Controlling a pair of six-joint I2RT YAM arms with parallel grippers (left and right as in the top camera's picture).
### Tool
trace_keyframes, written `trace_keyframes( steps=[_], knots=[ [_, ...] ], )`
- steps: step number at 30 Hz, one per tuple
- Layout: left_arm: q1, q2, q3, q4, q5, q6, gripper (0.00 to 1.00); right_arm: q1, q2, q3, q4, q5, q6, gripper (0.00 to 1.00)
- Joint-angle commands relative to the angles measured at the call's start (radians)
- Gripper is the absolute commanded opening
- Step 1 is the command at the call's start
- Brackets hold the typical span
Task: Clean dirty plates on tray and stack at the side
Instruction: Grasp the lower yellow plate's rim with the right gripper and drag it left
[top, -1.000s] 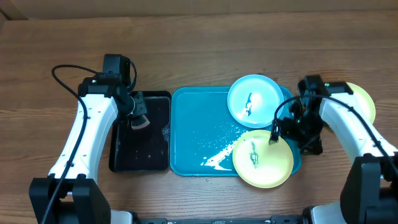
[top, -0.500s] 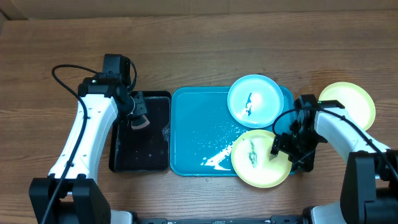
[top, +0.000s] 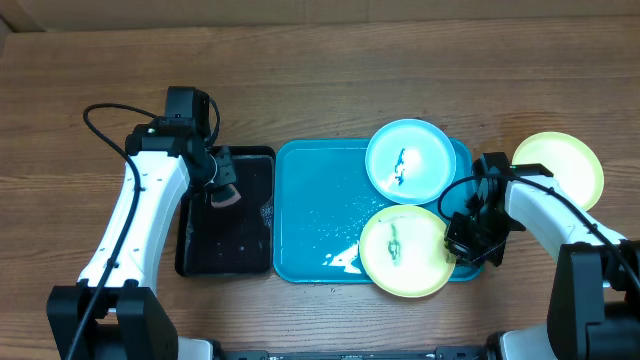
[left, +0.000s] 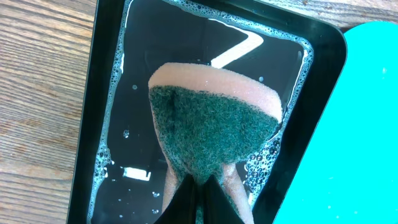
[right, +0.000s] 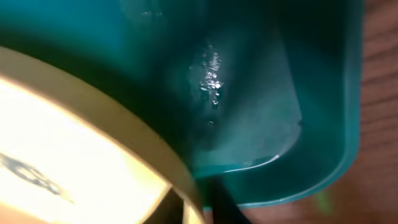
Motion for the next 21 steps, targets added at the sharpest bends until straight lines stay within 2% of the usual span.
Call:
trace_keyframes(
  steps=[1, 12, 16, 21],
  knots=[
    [0.001, -0.001, 0.002, 0.006, 0.011, 0.019, 0.04, 0.004, -0.008, -0.002, 0.003, 0.006, 0.009, 0.05],
    [0.002, -0.001, 0.002, 0.011, 0.011, 0.019, 0.04, 0.041, -0.008, -0.002, 0.003, 0.040, -0.019, 0.04],
    [0.001, -0.001, 0.002, 0.020, 0.011, 0.019, 0.04, 0.150, -0.008, 0.000, 0.003, 0.040, -0.012, 0.04],
    [0.001, -0.001, 0.002, 0.023, 0.011, 0.019, 0.04, 0.320, -0.008, 0.001, 0.046, 0.043, 0.068, 0.04]
  ],
)
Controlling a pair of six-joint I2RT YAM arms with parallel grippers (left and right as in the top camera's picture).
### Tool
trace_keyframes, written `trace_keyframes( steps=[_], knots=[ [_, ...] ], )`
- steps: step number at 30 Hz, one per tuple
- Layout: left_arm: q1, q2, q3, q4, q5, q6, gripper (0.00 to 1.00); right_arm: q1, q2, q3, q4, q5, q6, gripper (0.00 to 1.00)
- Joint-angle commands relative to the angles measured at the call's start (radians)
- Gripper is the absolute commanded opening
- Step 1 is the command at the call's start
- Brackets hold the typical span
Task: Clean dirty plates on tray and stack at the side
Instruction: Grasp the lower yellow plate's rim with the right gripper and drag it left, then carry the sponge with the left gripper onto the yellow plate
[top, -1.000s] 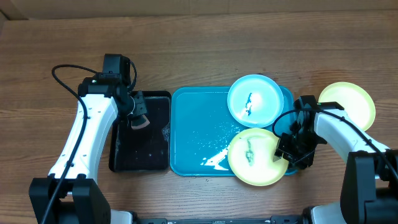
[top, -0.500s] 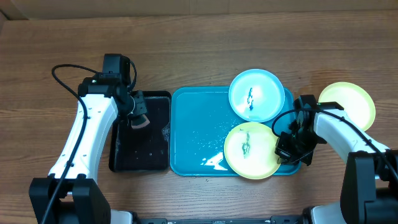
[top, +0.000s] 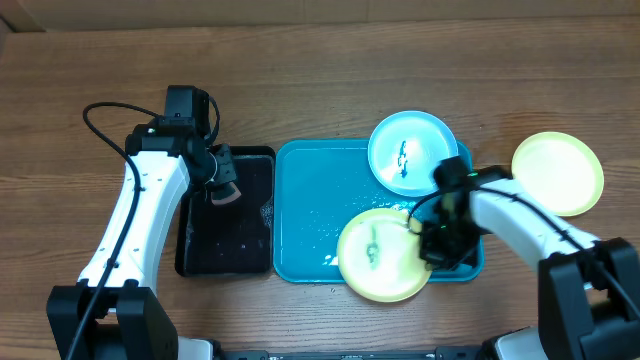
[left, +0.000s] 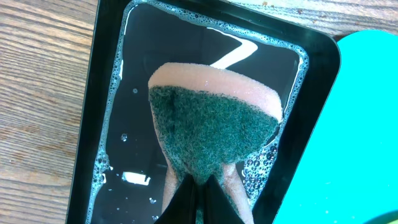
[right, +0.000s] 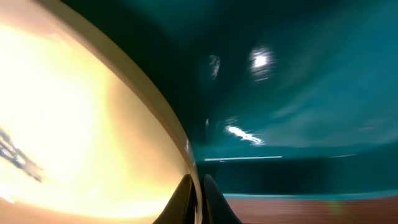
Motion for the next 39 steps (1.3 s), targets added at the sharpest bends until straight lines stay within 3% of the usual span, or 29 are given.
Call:
trace_keyframes(
  steps=[1, 16, 27, 39],
  knots=[
    [0.001, -0.001, 0.002, 0.004, 0.012, 0.019, 0.04, 0.092, -0.002, -0.002, 0.044, 0.049, 0.066, 0.04],
    [-0.032, -0.001, 0.002, 0.005, 0.075, 0.019, 0.04, 0.140, -0.002, 0.201, 0.364, 0.179, 0.037, 0.04],
    [-0.104, -0.001, 0.002, 0.007, 0.066, -0.011, 0.04, 0.146, 0.156, 0.196, 0.355, 0.129, 0.020, 0.04],
    [-0.143, -0.001, 0.002, 0.037, 0.146, 0.004, 0.04, 0.221, 0.166, 0.197, 0.368, 0.113, 0.018, 0.04]
  ],
)
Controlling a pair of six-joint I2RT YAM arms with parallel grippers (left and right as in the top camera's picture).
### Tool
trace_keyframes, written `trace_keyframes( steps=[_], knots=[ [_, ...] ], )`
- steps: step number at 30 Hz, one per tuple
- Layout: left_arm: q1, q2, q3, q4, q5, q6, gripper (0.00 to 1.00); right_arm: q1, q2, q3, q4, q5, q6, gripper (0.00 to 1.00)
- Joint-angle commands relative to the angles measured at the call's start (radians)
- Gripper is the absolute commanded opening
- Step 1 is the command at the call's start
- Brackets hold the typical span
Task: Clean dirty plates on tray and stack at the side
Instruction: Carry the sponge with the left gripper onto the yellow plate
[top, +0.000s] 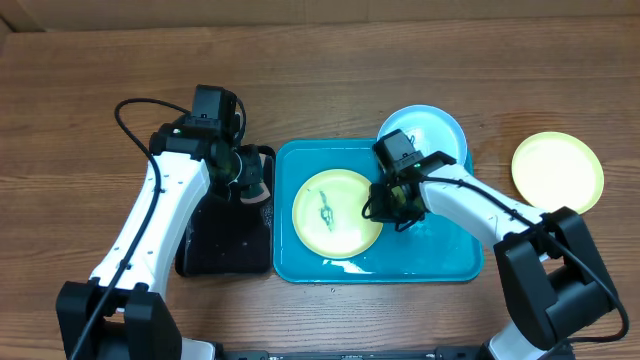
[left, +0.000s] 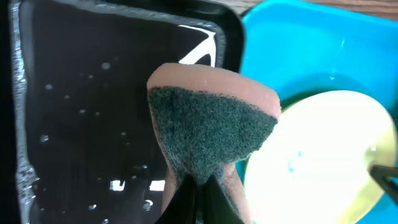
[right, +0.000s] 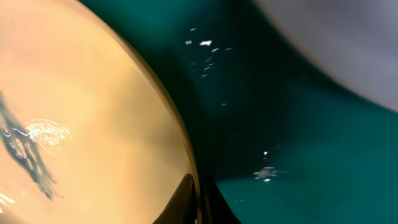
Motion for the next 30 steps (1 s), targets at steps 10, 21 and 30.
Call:
trace_keyframes(
  steps=[10, 21, 30],
  knots=[
    [-0.132, 0.000, 0.002, 0.049, 0.050, 0.011, 0.04, 0.027, 0.007, 0.008, 0.023, -0.002, 0.048, 0.04],
    [-0.170, 0.051, -0.047, 0.090, 0.161, 0.083, 0.04, 0.021, 0.007, 0.008, 0.026, -0.001, 0.101, 0.04],
    [-0.198, 0.135, -0.064, 0.127, 0.150, 0.016, 0.05, 0.014, 0.007, 0.008, 0.055, 0.005, 0.171, 0.04]
  ],
)
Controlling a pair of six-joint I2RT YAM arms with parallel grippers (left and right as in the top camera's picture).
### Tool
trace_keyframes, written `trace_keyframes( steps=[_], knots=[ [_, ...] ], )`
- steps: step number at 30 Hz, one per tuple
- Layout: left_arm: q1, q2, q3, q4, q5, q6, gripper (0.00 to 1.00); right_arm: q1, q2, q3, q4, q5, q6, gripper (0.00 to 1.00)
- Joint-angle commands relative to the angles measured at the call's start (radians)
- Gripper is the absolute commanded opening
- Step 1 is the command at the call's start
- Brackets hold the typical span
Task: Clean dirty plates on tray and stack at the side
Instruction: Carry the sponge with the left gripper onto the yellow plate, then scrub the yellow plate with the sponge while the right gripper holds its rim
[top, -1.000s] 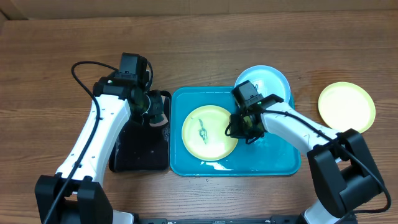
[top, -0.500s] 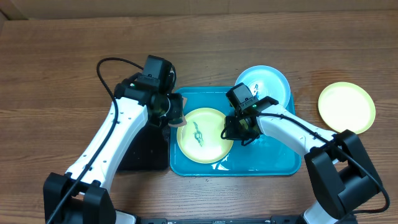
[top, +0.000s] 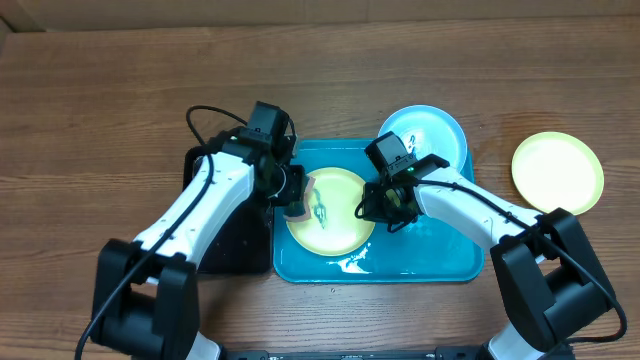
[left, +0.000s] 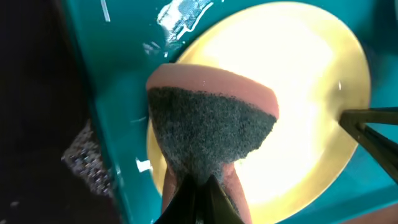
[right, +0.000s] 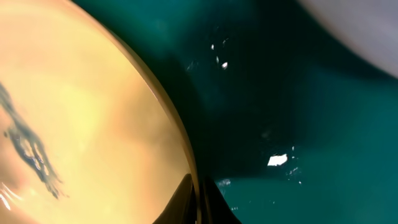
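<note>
A yellow-green plate (top: 332, 212) with a dark green smear lies in the teal tray (top: 440, 255). My right gripper (top: 372, 203) is shut on that plate's right rim (right: 180, 149). My left gripper (top: 292, 193) is shut on a pink sponge with a green scrub face (left: 211, 127), which sits over the plate's left part (left: 298, 87). A light blue plate (top: 425, 135) with a dark smear rests on the tray's far right corner. Another yellow-green plate (top: 557, 172) lies on the table at the right.
A black basin (top: 235, 245) with soapy water stands left of the tray, partly under my left arm. The wooden table (top: 100, 110) runs all round.
My left gripper has moved right with the sponge, from the basin's right edge to over the left part of the yellow-green plate. The plate has shifted slightly left; my right gripper still holds its rim.
The sponge hung over the black basin in my left gripper while my right gripper held the yellow-green plate at the tray's near right corner. The plate then stood further left, then mid-tray. The sponge went from the basin's edge to over the plate.
</note>
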Motion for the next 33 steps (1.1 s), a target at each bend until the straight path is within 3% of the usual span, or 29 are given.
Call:
trace_keyframes(
  steps=[1, 7, 14, 16, 19, 23, 33],
  knots=[
    [-0.030, 0.026, 0.004, 0.025, 0.017, -0.040, 0.04, -0.006, 0.006, 0.008, 0.020, -0.006, 0.047, 0.04],
    [-0.085, 0.112, 0.004, 0.098, -0.029, -0.099, 0.04, -0.005, 0.006, 0.008, 0.015, -0.021, 0.046, 0.04],
    [-0.095, 0.189, 0.004, -0.006, -0.327, -0.365, 0.04, -0.005, 0.006, 0.008, 0.005, -0.021, 0.045, 0.04],
    [-0.095, 0.188, 0.005, -0.015, -0.357, -0.378, 0.04, -0.005, 0.006, 0.008, 0.003, -0.021, 0.033, 0.04],
    [-0.096, 0.188, 0.006, 0.019, -0.268, -0.304, 0.04, -0.005, 0.006, 0.008, 0.003, -0.021, 0.027, 0.04],
    [-0.107, 0.188, 0.006, 0.097, -0.028, -0.159, 0.04, -0.005, 0.006, 0.008, 0.003, -0.021, 0.027, 0.04],
    [-0.195, 0.200, 0.006, 0.211, 0.096, -0.161, 0.04, -0.005, 0.006, 0.008, -0.017, -0.021, 0.023, 0.04]
  ],
)
